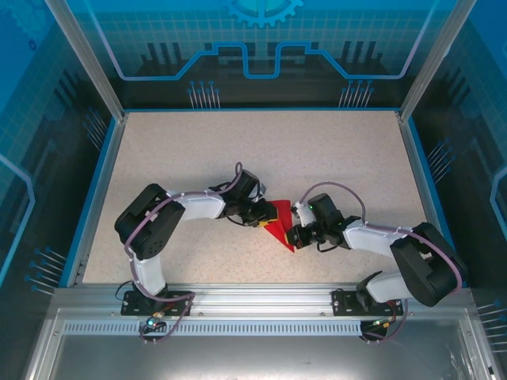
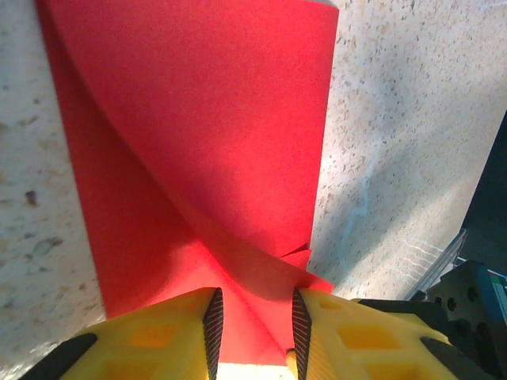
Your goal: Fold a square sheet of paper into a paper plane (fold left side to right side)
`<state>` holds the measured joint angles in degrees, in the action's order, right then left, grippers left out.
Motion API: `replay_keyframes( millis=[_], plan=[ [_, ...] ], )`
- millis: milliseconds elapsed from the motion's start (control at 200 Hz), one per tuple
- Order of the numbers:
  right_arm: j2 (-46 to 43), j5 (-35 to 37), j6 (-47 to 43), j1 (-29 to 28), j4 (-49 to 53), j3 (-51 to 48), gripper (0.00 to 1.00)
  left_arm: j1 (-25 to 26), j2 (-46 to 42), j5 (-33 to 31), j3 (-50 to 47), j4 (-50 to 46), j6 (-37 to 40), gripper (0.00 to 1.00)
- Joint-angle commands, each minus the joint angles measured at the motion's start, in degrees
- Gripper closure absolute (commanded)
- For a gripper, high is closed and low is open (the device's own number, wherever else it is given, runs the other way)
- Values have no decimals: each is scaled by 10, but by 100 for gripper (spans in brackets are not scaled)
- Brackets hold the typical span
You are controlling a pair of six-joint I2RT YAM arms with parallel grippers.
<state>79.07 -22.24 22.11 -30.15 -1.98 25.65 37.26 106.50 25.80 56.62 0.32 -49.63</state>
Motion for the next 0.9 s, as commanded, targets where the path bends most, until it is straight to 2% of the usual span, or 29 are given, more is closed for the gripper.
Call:
replay_keyframes(
  millis=[0,325,620,895],
  plan=[
    [5,-25,17,15,-16,-15,100,8,19,9,24,-10,0,67],
    [15,-47,42,38,-26,-21,100,11,34,-1,39,-28,7,64],
    [20,-49,47,44,-30,-23,100,12,1,-21,23,-48,7,57],
    [17,-57,51,50,-36,-27,100,13,27,-15,28,-37,-2,56]
  ],
)
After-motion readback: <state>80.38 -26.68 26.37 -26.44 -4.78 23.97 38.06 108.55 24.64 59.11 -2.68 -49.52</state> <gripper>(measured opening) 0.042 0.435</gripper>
